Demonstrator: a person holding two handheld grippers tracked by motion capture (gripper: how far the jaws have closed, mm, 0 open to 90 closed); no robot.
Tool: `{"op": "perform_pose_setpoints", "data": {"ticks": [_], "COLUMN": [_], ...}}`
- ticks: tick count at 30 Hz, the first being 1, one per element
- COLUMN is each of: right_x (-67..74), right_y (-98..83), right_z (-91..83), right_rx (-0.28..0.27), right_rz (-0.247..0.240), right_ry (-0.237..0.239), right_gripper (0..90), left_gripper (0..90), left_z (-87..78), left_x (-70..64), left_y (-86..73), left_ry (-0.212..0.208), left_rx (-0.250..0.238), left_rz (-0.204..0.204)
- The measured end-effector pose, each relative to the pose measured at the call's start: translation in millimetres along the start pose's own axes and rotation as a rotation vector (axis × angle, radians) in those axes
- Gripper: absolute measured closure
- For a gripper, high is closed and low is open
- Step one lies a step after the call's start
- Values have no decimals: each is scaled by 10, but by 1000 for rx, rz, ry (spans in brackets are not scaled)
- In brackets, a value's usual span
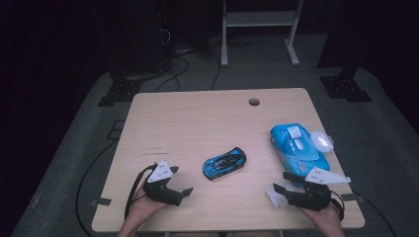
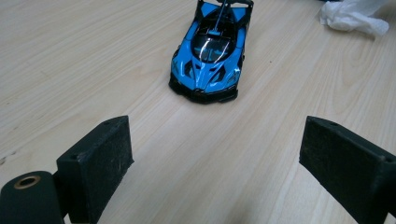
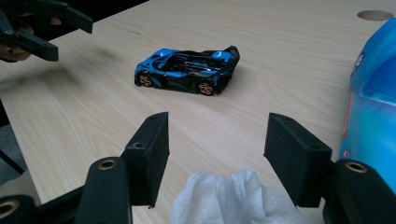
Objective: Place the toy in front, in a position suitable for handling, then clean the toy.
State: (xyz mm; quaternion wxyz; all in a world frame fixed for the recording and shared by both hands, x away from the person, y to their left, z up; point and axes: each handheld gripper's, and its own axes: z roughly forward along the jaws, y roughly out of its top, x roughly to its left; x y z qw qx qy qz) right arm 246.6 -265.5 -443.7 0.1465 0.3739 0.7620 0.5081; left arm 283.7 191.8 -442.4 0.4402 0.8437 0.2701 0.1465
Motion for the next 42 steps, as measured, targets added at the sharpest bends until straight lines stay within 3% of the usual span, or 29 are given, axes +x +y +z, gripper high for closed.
{"op": "perform_pose_setpoints", "data": {"ticks": [24, 37, 42], "right_x": [11, 65, 70], "right_y": [10, 9, 21], "right_z": [-20, 4, -22], "right_rx": [-16, -17, -41], "right_rz": [7, -28, -39], "right_ry": [0, 18, 29], "right_gripper": [380, 373, 372], "left_gripper": [83, 78, 78], "left_z": [-280, -418, -456], "left_x": [97, 173, 192], "left_y": [-222, -308, -323], "left_ry": [76, 146, 154], "left_rx": [-52, -63, -77], "left_rz": [-52, -64, -78]}}
